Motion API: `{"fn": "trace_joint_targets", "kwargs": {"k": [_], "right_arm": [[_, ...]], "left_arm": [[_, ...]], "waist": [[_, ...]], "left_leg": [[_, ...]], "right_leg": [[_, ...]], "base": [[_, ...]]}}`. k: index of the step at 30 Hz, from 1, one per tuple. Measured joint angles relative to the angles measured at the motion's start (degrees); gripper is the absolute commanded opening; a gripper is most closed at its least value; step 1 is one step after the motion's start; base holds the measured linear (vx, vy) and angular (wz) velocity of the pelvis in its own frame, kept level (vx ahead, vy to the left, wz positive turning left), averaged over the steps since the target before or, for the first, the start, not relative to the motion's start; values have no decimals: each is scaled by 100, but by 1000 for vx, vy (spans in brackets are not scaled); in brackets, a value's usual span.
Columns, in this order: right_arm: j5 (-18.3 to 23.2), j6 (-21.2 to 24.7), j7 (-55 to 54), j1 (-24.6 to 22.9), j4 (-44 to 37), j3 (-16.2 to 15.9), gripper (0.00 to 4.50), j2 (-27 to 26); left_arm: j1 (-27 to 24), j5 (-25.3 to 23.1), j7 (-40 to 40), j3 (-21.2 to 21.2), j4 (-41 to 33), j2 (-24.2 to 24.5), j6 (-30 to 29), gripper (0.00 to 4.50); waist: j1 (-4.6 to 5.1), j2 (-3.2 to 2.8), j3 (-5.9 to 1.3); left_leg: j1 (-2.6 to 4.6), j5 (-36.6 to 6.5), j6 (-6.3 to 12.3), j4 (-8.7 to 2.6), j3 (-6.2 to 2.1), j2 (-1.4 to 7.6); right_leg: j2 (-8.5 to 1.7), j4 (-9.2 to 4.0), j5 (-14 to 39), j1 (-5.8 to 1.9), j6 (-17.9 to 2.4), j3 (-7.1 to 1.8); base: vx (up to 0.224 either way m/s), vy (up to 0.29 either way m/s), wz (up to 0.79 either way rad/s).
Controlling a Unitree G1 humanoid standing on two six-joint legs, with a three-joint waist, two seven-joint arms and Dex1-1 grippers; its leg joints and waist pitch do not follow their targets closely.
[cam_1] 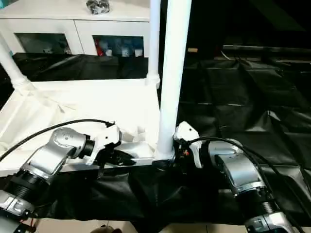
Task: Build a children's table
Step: Rotate leg to tighten
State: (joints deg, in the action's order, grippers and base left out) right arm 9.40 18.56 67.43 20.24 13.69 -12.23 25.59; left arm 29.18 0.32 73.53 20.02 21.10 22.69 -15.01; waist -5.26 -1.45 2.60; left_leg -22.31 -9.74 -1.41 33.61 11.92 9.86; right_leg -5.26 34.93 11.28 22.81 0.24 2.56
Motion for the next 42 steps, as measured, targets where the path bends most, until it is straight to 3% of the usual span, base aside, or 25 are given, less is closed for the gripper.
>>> {"fn": "trace_joint_targets", "kwargs": {"k": [7, 11, 13, 17, 20, 24, 25, 32, 36, 42], "right_arm": [[33, 123, -125, -98, -62, 113, 286, -94], [-1, 134, -545, -148, -49, 222, 278, -289], [-114, 111, -1137, -68, 177, 362, 275, -592], [-308, 107, -2494, 215, 678, 667, 273, -1191], [-377, 137, -3489, 460, 1048, 932, 273, -1652], [-506, 77, -4139, 601, 1283, 1008, 273, -1893], [-514, 61, -4151, 622, 1310, 1010, 328, -1899], [-581, -241, -4069, 641, 1453, 1011, 385, -1980], [-558, -403, -3279, 513, 1283, 774, 385, -1640], [-319, -514, -1694, 183, 724, 390, 385, -946]], "left_arm": [[-15, 0, 34, 0, -4, 0, 0, 0], [-18, -7, -190, -45, 16, -36, -75, 0], [-7, -64, -551, -183, 105, -194, -248, 0], [121, -182, -1322, -351, 320, -616, -529, 0], [307, -255, -1889, -421, 547, -926, -742, 0], [343, -296, -2312, -464, 576, -1161, -931, 0], [342, -297, -2333, -469, 576, -1171, -945, 0], [332, -347, -2252, -408, 541, -1137, -866, 0], [241, -296, -1842, -344, 402, -886, -685, 0], [128, -170, -891, -223, 199, -350, -316, 0]], "waist": [[-5, -3, -2], [25, -3, -2], [53, -2, -3], [206, -2, -3], [239, -3, -3], [257, -13, -11], [259, -17, -14], [271, -21, -16], [274, -18, -14], [159, -19, -14]], "left_leg": [[0, 0, 0, 0, 0, 0], [10, 0, -1, -1, 0, 0], [31, 1, -3, -1, 0, 0], [38, 3, -5, 2, -9, -2], [40, 3, -5, 1, -10, -3], [42, 3, -5, 0, -12, -6], [43, 3, -5, -1, -12, -6], [33, 3, -5, -6, -12, -6], [24, 3, -5, -7, -12, -6], [19, 3, -5, -34, -11, -2]], "right_leg": [[0, 1, 0, -2, 0, 1], [0, 5, -2, -4, -3, 0], [0, 7, -2, -16, -3, -1], [-1, -6, 13, -11, 21, 1], [-1, -9, 13, -7, 22, 1], [-1, -22, 14, -10, 23, -1], [-1, -26, 14, -11, 23, 0], [-1, -54, 11, -11, 20, 1], [0, -55, -12, -4, 9, 2], [2, -53, -44, 1, 8, 4]], "base": [[0, 0, 0], [0, 0, 0], [0, 0, 0], [0, 0, 0], [0, 0, 0], [0, 0, 0], [0, 0, 0], [0, 0, 0], [0, 0, 0], [0, 0, 0]]}}
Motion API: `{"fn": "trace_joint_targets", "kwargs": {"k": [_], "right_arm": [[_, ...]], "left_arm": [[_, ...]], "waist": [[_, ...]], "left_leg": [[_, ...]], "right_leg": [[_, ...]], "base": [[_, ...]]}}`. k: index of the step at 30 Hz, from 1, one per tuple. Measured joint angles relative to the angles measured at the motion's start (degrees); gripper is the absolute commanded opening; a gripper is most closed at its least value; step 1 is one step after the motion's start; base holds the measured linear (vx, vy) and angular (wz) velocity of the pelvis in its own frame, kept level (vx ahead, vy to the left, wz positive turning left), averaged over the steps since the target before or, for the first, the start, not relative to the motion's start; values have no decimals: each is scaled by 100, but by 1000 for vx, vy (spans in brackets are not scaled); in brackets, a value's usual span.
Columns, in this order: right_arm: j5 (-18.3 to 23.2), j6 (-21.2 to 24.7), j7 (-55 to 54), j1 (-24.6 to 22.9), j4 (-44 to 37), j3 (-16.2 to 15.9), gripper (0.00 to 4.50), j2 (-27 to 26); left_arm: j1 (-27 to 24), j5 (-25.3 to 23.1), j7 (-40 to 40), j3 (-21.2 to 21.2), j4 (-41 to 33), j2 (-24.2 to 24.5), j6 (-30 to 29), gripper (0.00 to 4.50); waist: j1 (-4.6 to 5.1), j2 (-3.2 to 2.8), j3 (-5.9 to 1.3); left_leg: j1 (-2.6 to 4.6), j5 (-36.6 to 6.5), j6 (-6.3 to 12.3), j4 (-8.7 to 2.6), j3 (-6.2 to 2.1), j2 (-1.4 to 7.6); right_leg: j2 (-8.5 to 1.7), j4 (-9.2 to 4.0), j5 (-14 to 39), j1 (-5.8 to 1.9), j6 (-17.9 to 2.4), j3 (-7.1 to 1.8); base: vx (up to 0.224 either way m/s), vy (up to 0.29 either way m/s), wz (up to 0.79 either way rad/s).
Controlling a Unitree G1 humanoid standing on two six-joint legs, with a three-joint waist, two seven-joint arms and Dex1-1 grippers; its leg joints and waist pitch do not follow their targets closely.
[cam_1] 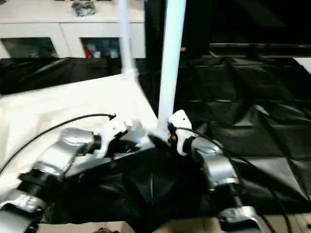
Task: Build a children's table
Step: Rotate leg to tighten
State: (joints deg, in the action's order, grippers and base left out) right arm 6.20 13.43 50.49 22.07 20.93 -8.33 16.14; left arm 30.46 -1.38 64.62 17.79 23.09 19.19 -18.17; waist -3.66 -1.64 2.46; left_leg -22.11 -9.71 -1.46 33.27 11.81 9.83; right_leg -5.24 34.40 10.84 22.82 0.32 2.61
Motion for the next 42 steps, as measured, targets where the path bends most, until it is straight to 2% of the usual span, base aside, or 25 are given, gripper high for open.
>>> {"fn": "trace_joint_targets", "kwargs": {"k": [8, 14, 20, 22, 25, 28, 30, 36, 37, 38, 40, 42], "right_arm": [[308, 256, 1400, -185, -539, -301, 385, 690], [423, 507, 1632, -224, -683, -336, 337, 839], [448, 586, 1629, -240, -708, -330, 284, 833], [448, 582, 1620, -248, -707, -323, 279, 823], [397, 568, 1175, -275, -624, -153, 274, 538], [262, 442, 205, -173, -275, 102, 272, 40], [105, 312, -932, 99, 211, 332, 270, -456], [-33, 234, -2252, 412, 703, 599, 270, -977], [-58, 232, -2438, 489, 787, 629, 305, -1059], [-99, 204, -2587, 546, 902, 676, 305, -1136], [-131, 142, -2673, 600, 981, 710, 340, -1201], [-143, 106, -2635, 604, 1001, 704, 344, -1212]], "left_arm": [[-58, 154, 768, 128, -75, 319, 244, 0], [-77, 167, 995, 176, -82, 355, 325, 0], [-89, 168, 1042, 178, -83, 365, 332, 0], [-93, 168, 1043, 178, -84, 366, 332, 0], [-101, 159, 836, 116, -82, 368, 282, 0], [-85, 46, 284, -44, -25, 181, 81, 0], [71, -119, -372, -167, 149, -166, -172, 0], [157, -167, -1208, -254, 194, -621, -604, 0], [162, -187, -1333, -288, 194, -686, -665, 0], [163, -193, -1432, -302, 190, -747, -736, 0], [162, -227, -1478, -314, 162, -788, -794, 0], [153, -230, -1483, -296, 134, -788, -795, 0]], "waist": [[-156, 1, 2], [-156, 2, 3], [-160, 2, 3], [-159, 2, 3], [-135, 4, 3], [-35, 8, 2], [62, 16, 1], [86, 21, -2], [93, 21, -2], [100, 21, -2], [113, 22, -3], [117, 24, -3]], "left_leg": [[-17, -1, 2, 6, 3, 1], [-17, -1, 2, 22, 3, 2], [-17, -1, 2, 21, 3, 2], [-17, -1, 2, 21, 3, 2], [-14, 0, 1, 21, 3, 3], [0, 1, -1, 24, 3, 3], [5, 2, -4, 25, 2, 3], [12, 2, -3, 21, 1, 2], [12, 2, -4, 21, 1, 2], [12, 2, -3, 22, 1, 2], [11, 2, -3, 23, 1, 2], [9, 2, -3, 23, 1, 2]], "right_leg": [[-1, -6, 3, 4, 4, 1], [-1, -3, 2, -3, 3, -4], [-1, 0, 2, -3, 3, -3], [-1, 1, 2, -3, 3, -3], [-1, 6, 1, -1, 2, -2], [-1, 10, 0, 1, 0, -4], [-2, 8, 2, 3, 4, -4], [-2, -1, 8, -2, 16, -4], [-2, -1, 6, -1, 16, -4], [-2, -2, 6, -2, 16, -4], [-2, -3, 6, -3, 17, -4], [-2, -5, 5, -2, 16, -4]], "base": [[0, 0, 0], [0, 0, 0], [0, 0, 0], [0, 0, 0], [0, 0, 0], [0, 0, 0], [0, 0, 0], [0, 0, 0], [0, 0, 0], [0, 0, 0], [0, 0, 0], [0, 0, 0]]}}
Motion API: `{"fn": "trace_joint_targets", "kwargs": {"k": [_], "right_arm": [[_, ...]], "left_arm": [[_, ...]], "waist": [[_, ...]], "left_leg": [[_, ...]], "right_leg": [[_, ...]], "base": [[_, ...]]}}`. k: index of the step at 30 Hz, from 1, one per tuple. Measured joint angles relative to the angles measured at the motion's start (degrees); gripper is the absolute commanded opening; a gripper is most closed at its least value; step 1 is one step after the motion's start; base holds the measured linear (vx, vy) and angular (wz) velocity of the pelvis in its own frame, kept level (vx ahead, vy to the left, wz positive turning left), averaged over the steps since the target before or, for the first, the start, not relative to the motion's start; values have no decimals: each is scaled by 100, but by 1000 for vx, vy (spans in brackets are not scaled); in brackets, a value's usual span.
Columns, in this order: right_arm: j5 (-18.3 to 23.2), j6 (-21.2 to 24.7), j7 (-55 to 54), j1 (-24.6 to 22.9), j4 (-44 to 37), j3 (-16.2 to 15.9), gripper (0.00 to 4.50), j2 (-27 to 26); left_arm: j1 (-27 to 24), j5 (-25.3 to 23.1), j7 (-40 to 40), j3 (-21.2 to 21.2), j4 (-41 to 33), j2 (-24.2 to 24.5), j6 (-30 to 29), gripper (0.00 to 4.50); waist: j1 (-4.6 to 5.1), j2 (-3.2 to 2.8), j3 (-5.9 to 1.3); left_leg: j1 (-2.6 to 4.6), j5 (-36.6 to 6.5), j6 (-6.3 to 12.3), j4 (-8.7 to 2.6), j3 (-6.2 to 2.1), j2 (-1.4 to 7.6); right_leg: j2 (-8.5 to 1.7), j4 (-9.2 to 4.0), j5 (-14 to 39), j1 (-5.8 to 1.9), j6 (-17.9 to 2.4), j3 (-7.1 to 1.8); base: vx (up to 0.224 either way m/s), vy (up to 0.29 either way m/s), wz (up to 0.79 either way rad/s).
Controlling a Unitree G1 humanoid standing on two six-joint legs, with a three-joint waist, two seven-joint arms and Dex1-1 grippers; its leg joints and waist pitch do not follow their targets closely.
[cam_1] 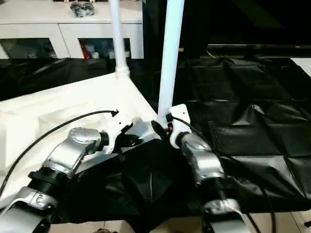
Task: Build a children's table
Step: Rotate leg to tighten
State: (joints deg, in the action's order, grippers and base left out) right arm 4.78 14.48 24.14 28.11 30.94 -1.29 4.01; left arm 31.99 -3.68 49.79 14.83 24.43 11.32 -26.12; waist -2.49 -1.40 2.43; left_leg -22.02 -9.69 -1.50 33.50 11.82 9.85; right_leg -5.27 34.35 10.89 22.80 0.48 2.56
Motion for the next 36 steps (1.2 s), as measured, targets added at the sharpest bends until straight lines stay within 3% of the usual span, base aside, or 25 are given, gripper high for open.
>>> {"fn": "trace_joint_targets", "kwargs": {"k": [2, 6, 10, 15, 22, 23, 32, 36], "right_arm": [[-55, -105, 90, -14, -7, -78, 366, 61], [-12, -281, 936, -184, -206, -263, 366, 386], [24, -408, 1838, -360, -511, -534, 366, 817], [236, -181, 3164, -652, -1166, -900, 366, 1575], [422, 210, 4049, -825, -1690, -1084, 366, 2087], [444, 279, 4156, -835, -1732, -1093, 343, 2131], [492, 511, 4255, -836, -1795, -1091, 283, 2134], [478, 537, 4118, -899, -1839, -1065, 279, 2065]], "left_arm": [[-30, 0, 31, 22, -65, 29, 18, 0], [-176, 65, 432, 103, -279, 298, 219, 0], [-274, 179, 968, 196, -507, 580, 281, 0], [-341, 285, 1690, 344, -587, 953, 599, 0], [-355, 373, 2202, 449, -587, 1114, 714, 0], [-356, 394, 2259, 474, -587, 1135, 726, 0], [-392, 399, 2402, 488, -617, 1195, 759, 0], [-426, 399, 2344, 458, -616, 1191, 748, 0]], "waist": [[3, 0, 0], [-1, 0, 0], [-89, -3, 2], [-194, -6, 4], [-279, 15, 14], [-281, 22, 12], [-279, 23, 11], [-272, 26, 9]], "left_leg": [[-5, 0, 0, 0, 0, 0], [-9, -1, 0, -10, -1, 0], [-21, -1, 0, -30, -1, 2], [-25, 0, 1, -28, 1, 1], [-24, 0, 2, -9, 2, 1], [-23, 0, 2, -9, 2, 2], [-24, 0, 2, 1, 2, 2], [-19, 0, 2, 0, 1, 2]], "right_leg": [[0, -1, -16, 2, -25, 0], [0, -1, -19, 8, -23, 3], [1, -3, -15, 23, -16, 11], [1, -19, -15, 10, -16, 8], [1, -16, -17, -5, -19, 2], [1, -15, -17, -7, -19, 2], [0, -9, -17, -10, -20, 1], [0, -2, -17, -10, -19, 2]], "base": [[0, 0, 0], [0, 0, 0], [0, 0, 0], [0, 0, 0], [0, 0, 0], [0, 0, 0], [0, 0, 0], [0, 0, 0]]}}
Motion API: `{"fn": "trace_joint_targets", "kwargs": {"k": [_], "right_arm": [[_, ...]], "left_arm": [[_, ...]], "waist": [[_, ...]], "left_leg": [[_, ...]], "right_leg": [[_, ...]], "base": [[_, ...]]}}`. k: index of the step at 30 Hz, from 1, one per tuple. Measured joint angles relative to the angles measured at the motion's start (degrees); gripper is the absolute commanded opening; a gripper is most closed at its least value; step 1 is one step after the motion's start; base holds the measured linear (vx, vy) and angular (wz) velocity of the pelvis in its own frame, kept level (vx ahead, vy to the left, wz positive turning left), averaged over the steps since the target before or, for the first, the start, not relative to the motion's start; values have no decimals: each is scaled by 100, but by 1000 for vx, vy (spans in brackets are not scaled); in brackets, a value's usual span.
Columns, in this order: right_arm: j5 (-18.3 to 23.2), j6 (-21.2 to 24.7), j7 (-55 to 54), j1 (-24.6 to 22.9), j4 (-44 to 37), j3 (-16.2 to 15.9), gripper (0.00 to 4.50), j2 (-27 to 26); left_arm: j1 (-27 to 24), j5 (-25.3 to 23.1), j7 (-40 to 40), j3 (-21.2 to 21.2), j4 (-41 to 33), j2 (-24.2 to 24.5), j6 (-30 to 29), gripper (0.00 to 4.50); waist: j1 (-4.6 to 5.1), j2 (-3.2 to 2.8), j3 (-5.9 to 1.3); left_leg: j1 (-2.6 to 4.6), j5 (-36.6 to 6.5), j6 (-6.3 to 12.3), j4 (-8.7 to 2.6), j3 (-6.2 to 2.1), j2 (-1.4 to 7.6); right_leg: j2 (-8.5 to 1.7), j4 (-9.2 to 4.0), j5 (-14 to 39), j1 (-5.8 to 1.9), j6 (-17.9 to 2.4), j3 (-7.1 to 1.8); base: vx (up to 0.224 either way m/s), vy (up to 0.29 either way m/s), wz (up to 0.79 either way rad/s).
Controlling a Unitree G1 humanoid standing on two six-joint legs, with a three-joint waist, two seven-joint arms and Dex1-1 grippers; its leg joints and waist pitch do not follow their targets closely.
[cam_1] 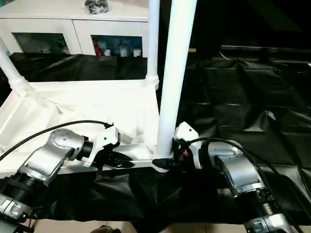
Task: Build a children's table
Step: Rotate leg to tighten
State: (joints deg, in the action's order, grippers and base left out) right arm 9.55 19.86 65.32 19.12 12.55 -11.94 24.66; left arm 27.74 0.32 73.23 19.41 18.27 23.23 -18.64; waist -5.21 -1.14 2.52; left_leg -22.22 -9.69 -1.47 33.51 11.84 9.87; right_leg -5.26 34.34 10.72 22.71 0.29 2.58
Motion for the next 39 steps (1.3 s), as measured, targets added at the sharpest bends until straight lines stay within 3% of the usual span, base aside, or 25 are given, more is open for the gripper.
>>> {"fn": "trace_joint_targets", "kwargs": {"k": [4, 7, 14, 16, 19, 20, 24, 31, 39], "right_arm": [[-149, -29, -958, 77, 336, 289, 278, -531], [-292, -10, -2201, 360, 852, 584, 277, -1123], [-507, 21, -3749, 820, 1542, 909, 277, -1826], [-543, -70, -3908, 837, 1628, 976, 333, -1919], [-556, -94, -3971, 843, 1636, 979, 355, -1955], [-554, -102, -3954, 843, 1608, 978, 374, -1950], [-502, -303, -3211, 688, 1427, 864, 374, -1634], [-269, -500, -1485, 276, 747, 404, 374, -782], [-77, -157, -265, -7, -36, 82, 359, 13]], "left_arm": [[-15, -59, -625, -196, 82, -200, -178, 0], [65, -187, -1330, -375, 220, -581, -437, 0], [175, -371, -2310, -488, 348, -1150, -844, 0], [175, -449, -2414, -493, 345, -1231, -858, 0], [176, -453, -2422, -460, 327, -1241, -857, 0], [176, -453, -2413, -439, 318, -1240, -851, 0], [177, -400, -2044, -364, 291, -1072, -671, 0], [112, -174, -897, -187, 121, -475, -281, 0], [112, -43, -169, -28, 93, -190, -27, 0]], "waist": [[57, 14, -6], [205, 16, -6], [294, 0, -17], [300, -2, -19], [303, -5, -20], [302, -6, -21], [274, -22, -14], [131, -38, -8], [-8, -55, 2]], "left_leg": [[19, 0, -1, 1, -1, 1], [22, 1, -2, 8, -8, -1], [33, 0, -2, 5, -11, -3], [33, 0, -2, 6, -11, -4], [32, 0, -2, 6, -11, -7], [32, 0, -2, 6, -11, -7], [19, 0, -2, 3, -11, -8], [5, 0, -2, -20, -11, 0], [-6, -2, 2, -5, -10, 1]], "right_leg": [[0, 14, 1, 1, 1, -2], [-2, 6, 15, 11, 25, 1], [-2, -23, 16, 7, 26, 1], [-2, -30, 16, 4, 27, -2], [-2, -36, 16, 2, 27, -6], [-2, -36, 16, 1, 27, -7], [-2, -33, 1, 9, 24, -7], [1, -21, -28, 16, 3, 5], [1, -22, -26, 13, 2, 3]], "base": [[0, 0, 0], [0, 0, 0], [0, 0, 0], [0, 0, 0], [0, 0, 0], [0, 0, 0], [0, 0, 0], [0, 0, 0], [0, 0, 0]]}}
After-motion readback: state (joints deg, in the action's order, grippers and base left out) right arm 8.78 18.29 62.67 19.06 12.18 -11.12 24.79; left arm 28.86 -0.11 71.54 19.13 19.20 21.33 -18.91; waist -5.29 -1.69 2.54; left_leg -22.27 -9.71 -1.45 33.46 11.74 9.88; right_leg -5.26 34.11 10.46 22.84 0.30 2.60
